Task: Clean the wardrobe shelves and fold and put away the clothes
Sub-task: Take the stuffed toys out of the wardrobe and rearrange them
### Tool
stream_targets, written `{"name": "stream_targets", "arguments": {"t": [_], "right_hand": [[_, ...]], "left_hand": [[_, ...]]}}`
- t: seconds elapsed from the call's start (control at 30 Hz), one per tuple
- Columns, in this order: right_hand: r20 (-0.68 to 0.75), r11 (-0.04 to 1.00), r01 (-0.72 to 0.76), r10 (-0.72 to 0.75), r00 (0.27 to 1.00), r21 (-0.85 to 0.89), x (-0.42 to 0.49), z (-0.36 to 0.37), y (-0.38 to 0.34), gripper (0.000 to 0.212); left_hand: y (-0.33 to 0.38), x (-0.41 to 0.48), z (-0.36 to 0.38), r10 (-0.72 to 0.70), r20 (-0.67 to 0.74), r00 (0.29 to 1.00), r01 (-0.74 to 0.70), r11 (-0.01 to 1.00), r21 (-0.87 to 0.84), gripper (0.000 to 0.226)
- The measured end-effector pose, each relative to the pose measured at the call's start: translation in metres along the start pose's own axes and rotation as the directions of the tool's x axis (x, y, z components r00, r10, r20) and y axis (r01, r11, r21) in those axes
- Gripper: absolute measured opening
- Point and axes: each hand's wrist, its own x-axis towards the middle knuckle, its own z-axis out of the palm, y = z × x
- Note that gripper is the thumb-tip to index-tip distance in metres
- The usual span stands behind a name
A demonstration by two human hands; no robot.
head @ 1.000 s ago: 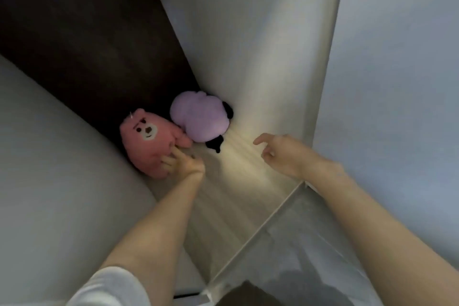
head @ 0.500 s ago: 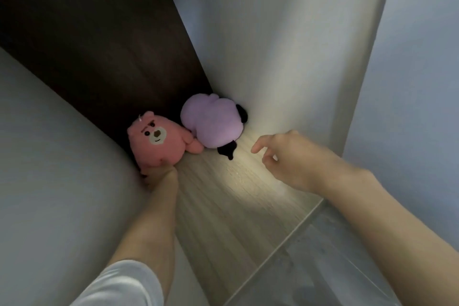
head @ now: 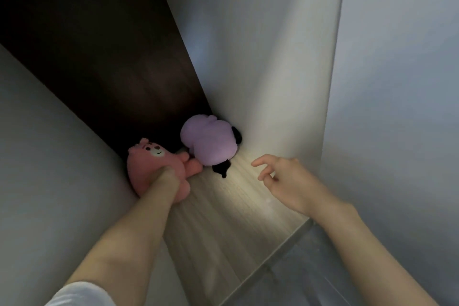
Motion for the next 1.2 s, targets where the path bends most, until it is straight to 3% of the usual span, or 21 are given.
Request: {"name": "stream_targets", "arguments": {"t": [0.07,0.1,0.17,0.2,0.23,0.27,0.3,0.33,0.43,0.57,0.73,0.83,0.97,1.03,1.07,1.13,1.2], "right_hand": [[-0.023,0.999,0.015,-0.014,1.0,0.048,0.0,-0.004,-0.006,0.038],[-0.046,0.997,0.027,-0.023,0.999,0.069,0.001,-0.006,-0.009,0.038],[-0.117,0.992,0.049,-0.035,0.993,0.115,0.006,-0.007,-0.016,0.036],[-0.152,0.986,0.061,-0.037,0.988,0.156,0.007,-0.008,-0.021,0.036],[-0.185,0.975,0.077,-0.039,0.982,0.206,0.008,-0.009,-0.026,0.037],[-0.21,0.964,0.078,-0.023,0.977,0.256,0.01,-0.011,-0.032,0.038],[-0.238,0.946,0.08,-0.004,0.971,0.313,0.011,-0.013,-0.037,0.04],[-0.262,0.93,0.073,0.025,0.965,0.359,0.013,-0.014,-0.041,0.044],[-0.336,0.88,0.124,0.043,0.941,0.459,0.014,-0.011,-0.048,0.068],[-0.325,0.778,0.162,0.057,0.944,0.607,0.003,-0.018,-0.048,0.112],[-0.305,0.731,0.226,-0.025,0.952,0.644,-0.005,-0.03,-0.049,0.107],[-0.348,0.829,0.196,-0.002,0.938,0.523,-0.01,-0.028,-0.056,0.11],[-0.493,0.958,0.127,0.018,0.87,0.259,-0.02,-0.029,-0.067,0.08],[-0.552,0.99,0.05,0.029,0.833,0.128,-0.025,-0.028,-0.071,0.07],[-0.555,0.997,0.008,0.038,0.831,0.08,-0.027,-0.03,-0.07,0.068],[-0.508,0.995,-0.087,0.055,0.859,-0.038,-0.032,-0.037,-0.065,0.068],[-0.438,0.968,-0.156,0.056,0.897,-0.196,-0.038,-0.046,-0.057,0.071]], "left_hand": [[0.023,-0.069,0.004,0.022,-0.239,0.971,-0.094,0.951,-0.296,0.063],[0.033,-0.09,0.009,0.064,-0.368,0.928,-0.154,0.963,-0.221,0.069],[0.039,-0.125,0.03,0.341,-0.473,0.812,-0.322,0.939,0.124,0.087],[0.042,-0.133,0.032,0.351,-0.54,0.765,-0.404,0.914,0.021,0.084],[0.042,-0.139,0.04,0.285,-0.629,0.723,-0.538,0.804,-0.254,0.067],[0.035,-0.146,0.048,0.179,-0.674,0.717,-0.576,0.696,-0.428,0.045],[0.03,-0.156,0.05,0.03,-0.706,0.708,-0.587,0.579,-0.565,0.026],[0.03,-0.166,0.051,0.032,-0.696,0.717,-0.609,0.515,-0.603,0.02],[0.028,-0.187,0.054,0.284,-0.684,0.672,-0.718,0.479,-0.506,0.02],[0.034,-0.219,0.047,0.442,-0.662,0.606,-0.795,0.37,-0.481,0.025],[0.025,-0.218,0.04,0.474,-0.601,0.644,-0.765,0.369,-0.528,0.032],[0.016,-0.211,0.043,0.478,-0.537,0.695,-0.716,0.394,-0.576,0.035],[0.024,-0.218,0.052,0.417,-0.505,0.756,-0.654,0.444,-0.612,0.021],[0.029,-0.216,0.056,0.337,-0.482,0.809,-0.585,0.551,-0.595,0.031],[0.029,-0.207,0.057,0.316,-0.509,0.801,-0.578,0.63,-0.519,0.042],[0.028,-0.184,0.056,0.297,-0.554,0.777,-0.547,0.754,-0.364,0.054],[0.025,-0.156,0.055,0.258,-0.533,0.806,-0.478,0.814,-0.329,0.051]]}}
